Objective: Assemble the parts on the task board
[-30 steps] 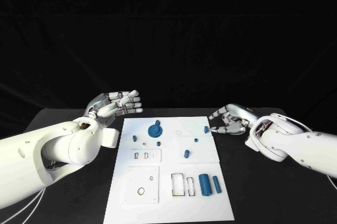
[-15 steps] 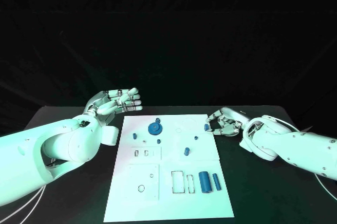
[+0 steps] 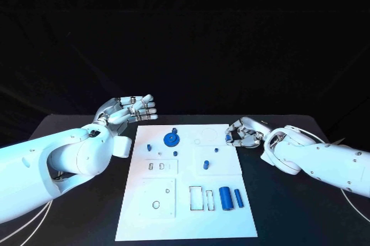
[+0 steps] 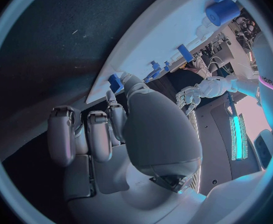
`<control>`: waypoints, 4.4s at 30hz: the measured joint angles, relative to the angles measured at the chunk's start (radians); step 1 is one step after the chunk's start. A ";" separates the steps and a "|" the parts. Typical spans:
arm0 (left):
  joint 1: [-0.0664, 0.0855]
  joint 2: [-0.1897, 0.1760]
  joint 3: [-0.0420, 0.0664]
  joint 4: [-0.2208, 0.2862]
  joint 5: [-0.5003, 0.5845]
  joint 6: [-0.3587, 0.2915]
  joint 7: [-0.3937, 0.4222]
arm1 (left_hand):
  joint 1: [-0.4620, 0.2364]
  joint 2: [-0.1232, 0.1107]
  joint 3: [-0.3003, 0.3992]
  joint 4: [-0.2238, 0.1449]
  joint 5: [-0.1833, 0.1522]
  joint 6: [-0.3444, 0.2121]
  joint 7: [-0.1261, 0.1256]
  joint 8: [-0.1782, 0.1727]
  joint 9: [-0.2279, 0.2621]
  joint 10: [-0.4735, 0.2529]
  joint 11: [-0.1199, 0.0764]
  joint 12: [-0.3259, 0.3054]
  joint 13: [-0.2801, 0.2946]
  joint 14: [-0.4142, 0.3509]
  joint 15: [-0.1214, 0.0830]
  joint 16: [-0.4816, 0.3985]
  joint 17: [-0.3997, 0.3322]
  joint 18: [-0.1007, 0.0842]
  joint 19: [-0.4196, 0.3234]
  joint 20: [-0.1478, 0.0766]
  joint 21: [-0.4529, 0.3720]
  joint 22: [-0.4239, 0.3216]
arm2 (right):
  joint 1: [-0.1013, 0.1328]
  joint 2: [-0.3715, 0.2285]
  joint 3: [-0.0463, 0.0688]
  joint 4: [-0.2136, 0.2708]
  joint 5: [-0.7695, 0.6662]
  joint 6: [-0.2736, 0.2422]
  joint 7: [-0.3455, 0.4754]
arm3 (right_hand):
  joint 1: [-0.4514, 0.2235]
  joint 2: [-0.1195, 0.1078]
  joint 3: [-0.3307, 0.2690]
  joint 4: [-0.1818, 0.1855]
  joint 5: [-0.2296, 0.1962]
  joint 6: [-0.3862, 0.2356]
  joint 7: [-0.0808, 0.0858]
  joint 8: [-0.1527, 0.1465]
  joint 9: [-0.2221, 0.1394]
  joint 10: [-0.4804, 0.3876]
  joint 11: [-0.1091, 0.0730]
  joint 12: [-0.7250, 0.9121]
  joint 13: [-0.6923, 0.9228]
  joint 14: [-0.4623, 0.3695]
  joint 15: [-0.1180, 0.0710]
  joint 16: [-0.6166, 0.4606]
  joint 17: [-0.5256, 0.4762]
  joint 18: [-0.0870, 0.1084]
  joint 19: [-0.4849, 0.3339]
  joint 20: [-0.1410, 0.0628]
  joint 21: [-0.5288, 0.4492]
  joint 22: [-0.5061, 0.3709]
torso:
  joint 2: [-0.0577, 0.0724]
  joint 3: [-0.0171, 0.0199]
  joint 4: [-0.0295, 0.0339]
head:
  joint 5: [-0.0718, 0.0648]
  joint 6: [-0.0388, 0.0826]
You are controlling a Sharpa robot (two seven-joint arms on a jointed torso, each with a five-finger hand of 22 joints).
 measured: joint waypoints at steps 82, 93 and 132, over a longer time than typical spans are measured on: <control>-0.002 0.025 -0.017 -0.046 0.001 0.003 -0.010 | 0.004 0.004 0.000 -0.005 0.000 0.000 0.000 -0.004 0.000 -0.004 0.004 -0.004 0.000 0.004 0.004 -0.005 0.001 0.000 -0.004 0.004 0.000 0.001 | 0.036 0.160 -0.005 0.321 -0.196 -0.054 -0.298 | -0.040 0.066 0.122 -0.053 0.009 0.107 -0.044 0.062 0.022 0.054 -0.048 0.058 0.001 0.000 -0.040 0.021 0.000 0.000 0.019 -0.038 0.066 0.000 | -0.038 -0.0175 0.0027 | 0.037 -0.061; -0.002 0.031 -0.018 -0.048 0.001 0.002 -0.014 | 0.004 0.004 0.000 -0.005 0.000 0.000 0.000 -0.004 0.000 -0.004 0.004 -0.004 0.000 0.004 0.004 -0.005 0.001 0.000 -0.004 0.004 0.000 0.001 | -0.017 0.258 -0.016 0.276 -0.306 -0.019 -0.353 | -0.057 0.059 0.119 -0.051 0.008 0.105 -0.045 0.080 0.022 0.054 -0.048 0.062 0.001 0.000 -0.040 0.025 0.000 0.000 0.019 -0.038 0.070 0.000 | -0.038 -0.0184 0.0043 | 0.048 -0.071; -0.002 0.035 -0.018 -0.048 0.001 0.004 -0.018 | 0.004 0.004 0.000 -0.005 0.000 0.000 0.000 -0.004 0.000 -0.004 0.003 -0.004 0.000 0.004 0.004 -0.005 0.002 0.000 -0.003 0.004 0.000 0.002 | -0.063 0.351 -0.018 0.176 -0.401 0.017 -0.397 | -0.064 0.052 0.113 -0.046 -0.005 0.103 -0.047 0.082 0.053 0.054 -0.048 0.062 0.001 0.000 -0.040 0.025 0.000 0.000 0.019 -0.037 0.070 0.000 | -0.037 -0.0158 0.0034 | 0.071 -0.083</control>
